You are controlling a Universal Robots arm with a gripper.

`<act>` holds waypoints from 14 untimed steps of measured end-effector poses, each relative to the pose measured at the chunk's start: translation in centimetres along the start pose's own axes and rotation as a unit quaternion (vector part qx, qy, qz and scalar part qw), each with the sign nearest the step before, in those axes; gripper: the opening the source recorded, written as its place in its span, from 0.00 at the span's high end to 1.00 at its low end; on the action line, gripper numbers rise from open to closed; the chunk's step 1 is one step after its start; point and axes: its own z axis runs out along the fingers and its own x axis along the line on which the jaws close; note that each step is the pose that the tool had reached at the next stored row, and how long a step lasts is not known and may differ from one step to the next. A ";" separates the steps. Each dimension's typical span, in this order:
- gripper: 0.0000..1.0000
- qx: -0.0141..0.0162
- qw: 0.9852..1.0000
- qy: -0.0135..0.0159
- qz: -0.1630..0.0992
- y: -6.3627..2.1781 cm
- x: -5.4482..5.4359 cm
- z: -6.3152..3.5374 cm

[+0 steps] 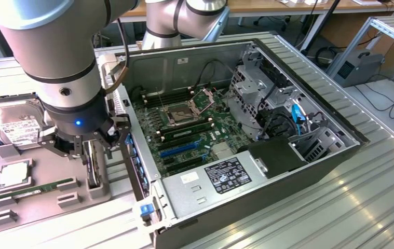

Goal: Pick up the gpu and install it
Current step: 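Pick up the gpu and move the gpu toward the slot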

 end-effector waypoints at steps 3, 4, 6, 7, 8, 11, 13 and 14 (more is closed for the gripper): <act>0.52 0.000 1.000 0.000 0.000 0.00 0.0 0.07; 0.52 0.000 1.000 0.000 0.000 0.00 0.0 0.09; 0.52 0.000 1.000 0.000 0.000 0.00 0.0 0.14; 0.52 0.000 1.000 0.000 0.000 0.00 0.0 0.16; 0.52 0.000 1.000 0.000 0.000 -0.01 0.0 0.18; 0.52 0.001 1.000 0.000 0.000 -0.01 0.0 0.24; 0.52 0.001 1.000 0.000 0.000 -0.01 0.0 0.28; 0.52 0.001 1.000 0.000 0.000 -0.01 0.0 0.31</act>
